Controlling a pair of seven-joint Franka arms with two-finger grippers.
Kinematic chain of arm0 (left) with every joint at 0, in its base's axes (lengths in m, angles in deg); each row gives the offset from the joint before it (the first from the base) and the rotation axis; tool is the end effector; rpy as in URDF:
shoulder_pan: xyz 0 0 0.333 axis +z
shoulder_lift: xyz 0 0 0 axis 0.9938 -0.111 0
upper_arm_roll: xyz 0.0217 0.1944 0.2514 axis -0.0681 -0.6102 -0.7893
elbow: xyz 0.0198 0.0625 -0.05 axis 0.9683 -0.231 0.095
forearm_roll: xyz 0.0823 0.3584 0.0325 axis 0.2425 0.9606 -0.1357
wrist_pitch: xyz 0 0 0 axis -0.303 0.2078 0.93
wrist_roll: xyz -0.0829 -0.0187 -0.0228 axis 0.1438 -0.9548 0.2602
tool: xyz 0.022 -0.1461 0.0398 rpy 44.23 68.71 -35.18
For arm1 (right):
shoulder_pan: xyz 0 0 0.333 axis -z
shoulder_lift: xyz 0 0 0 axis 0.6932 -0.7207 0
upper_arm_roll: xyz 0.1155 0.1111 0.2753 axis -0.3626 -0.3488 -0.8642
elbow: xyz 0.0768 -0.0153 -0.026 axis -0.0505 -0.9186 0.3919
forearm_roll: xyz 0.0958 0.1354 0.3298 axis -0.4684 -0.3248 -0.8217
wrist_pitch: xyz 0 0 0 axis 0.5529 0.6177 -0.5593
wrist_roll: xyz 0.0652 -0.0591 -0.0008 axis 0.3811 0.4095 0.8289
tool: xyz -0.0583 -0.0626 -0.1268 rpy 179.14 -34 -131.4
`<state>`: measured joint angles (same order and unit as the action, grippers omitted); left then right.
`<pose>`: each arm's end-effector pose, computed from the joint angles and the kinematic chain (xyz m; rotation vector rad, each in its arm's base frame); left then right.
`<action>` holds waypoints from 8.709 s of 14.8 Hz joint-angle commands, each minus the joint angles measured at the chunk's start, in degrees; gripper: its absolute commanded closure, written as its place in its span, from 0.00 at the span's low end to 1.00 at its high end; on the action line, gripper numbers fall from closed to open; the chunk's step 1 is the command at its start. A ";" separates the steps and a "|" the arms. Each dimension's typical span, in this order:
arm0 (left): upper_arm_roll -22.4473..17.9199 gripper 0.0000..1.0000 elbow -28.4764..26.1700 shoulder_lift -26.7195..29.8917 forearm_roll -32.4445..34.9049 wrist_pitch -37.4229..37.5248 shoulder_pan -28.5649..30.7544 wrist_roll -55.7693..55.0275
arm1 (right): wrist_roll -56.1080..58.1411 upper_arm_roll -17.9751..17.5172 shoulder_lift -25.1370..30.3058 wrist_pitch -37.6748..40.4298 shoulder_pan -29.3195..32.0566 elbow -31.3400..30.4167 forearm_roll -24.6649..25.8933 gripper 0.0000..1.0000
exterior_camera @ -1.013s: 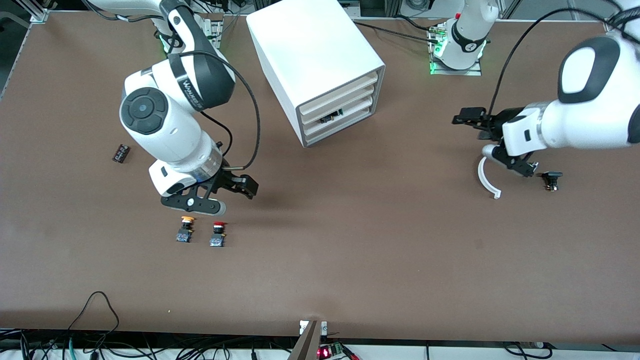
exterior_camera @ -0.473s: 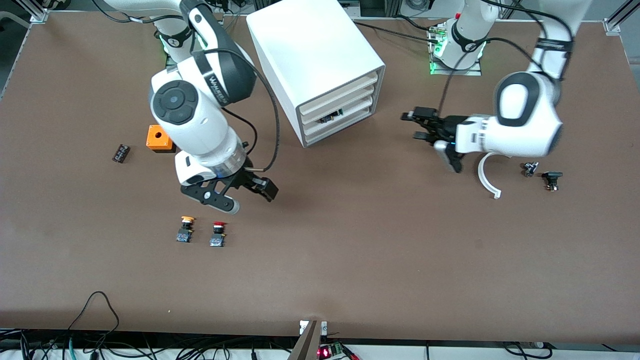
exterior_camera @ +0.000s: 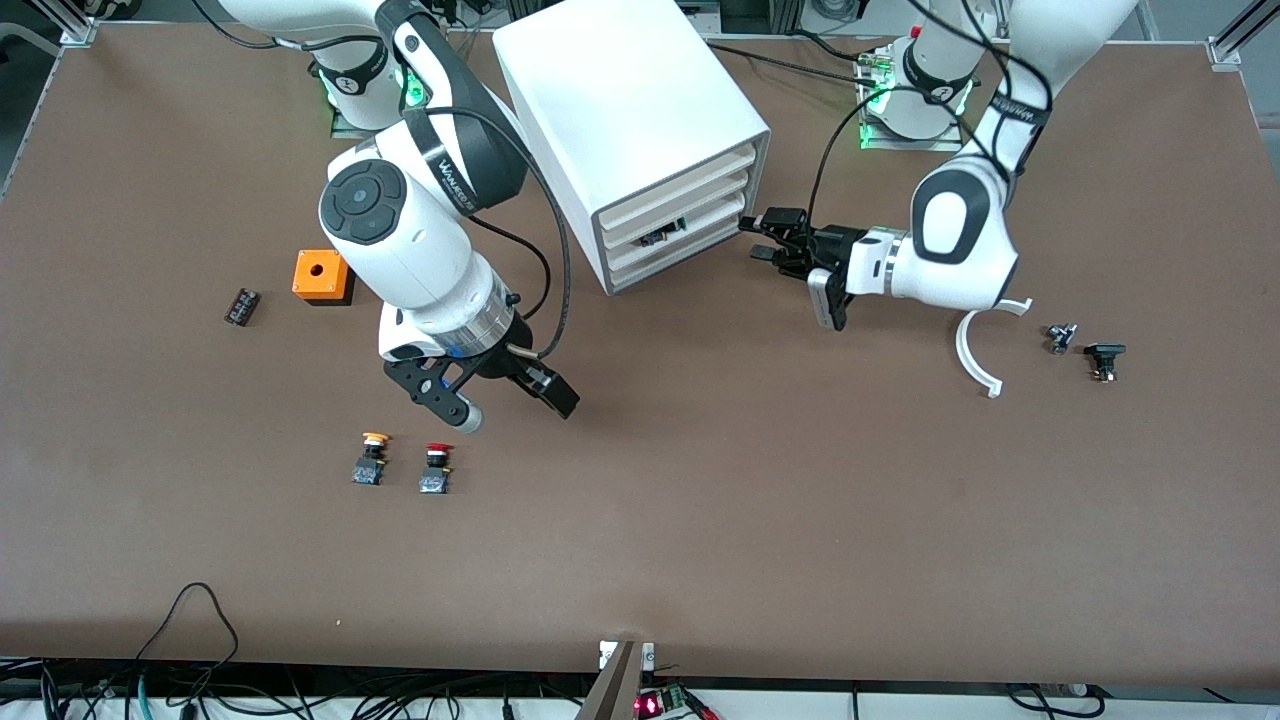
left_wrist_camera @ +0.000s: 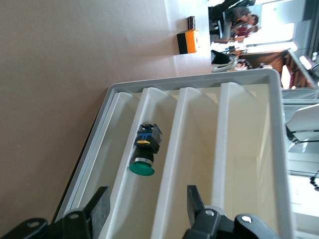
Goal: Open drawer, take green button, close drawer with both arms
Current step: 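Grip the drawer front with the left gripper and pull it open, then grasp the green button in the drawer with the right gripper while the left gripper withdraws, then lift the green button out with the right gripper while the left gripper returns, then push the drawer shut with the left gripper while the right gripper carries the button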
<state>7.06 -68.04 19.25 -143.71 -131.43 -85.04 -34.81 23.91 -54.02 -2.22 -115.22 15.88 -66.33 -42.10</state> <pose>0.4274 -0.2515 0.2339 1.9157 -0.4225 -0.2661 0.6326 0.3797 0.4215 -2.6757 0.9281 -0.1377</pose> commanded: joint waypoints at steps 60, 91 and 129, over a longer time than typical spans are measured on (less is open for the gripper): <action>-7.79 0.00 36.92 -5.55 62.40 19.67 10.11 -45.67 | -35.43 0.83 -16.62 -2.52 -19.72 3.67 -0.04 0.00; 6.45 0.00 24.71 -4.31 64.33 -5.88 4.76 -91.72 | 18.24 0.57 -10.47 10.75 -1.19 10.87 -1.80 1.00; 26.84 0.00 8.62 -11.78 72.68 -26.20 -1.40 -117.66 | 55.36 0.39 -21.82 -10.26 9.29 9.46 5.50 0.00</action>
<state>32.65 -58.27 6.70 -71.84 -156.80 -87.51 -151.48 78.38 -53.05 -26.99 -127.27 24.49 -57.42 -36.64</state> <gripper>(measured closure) 0.000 0.000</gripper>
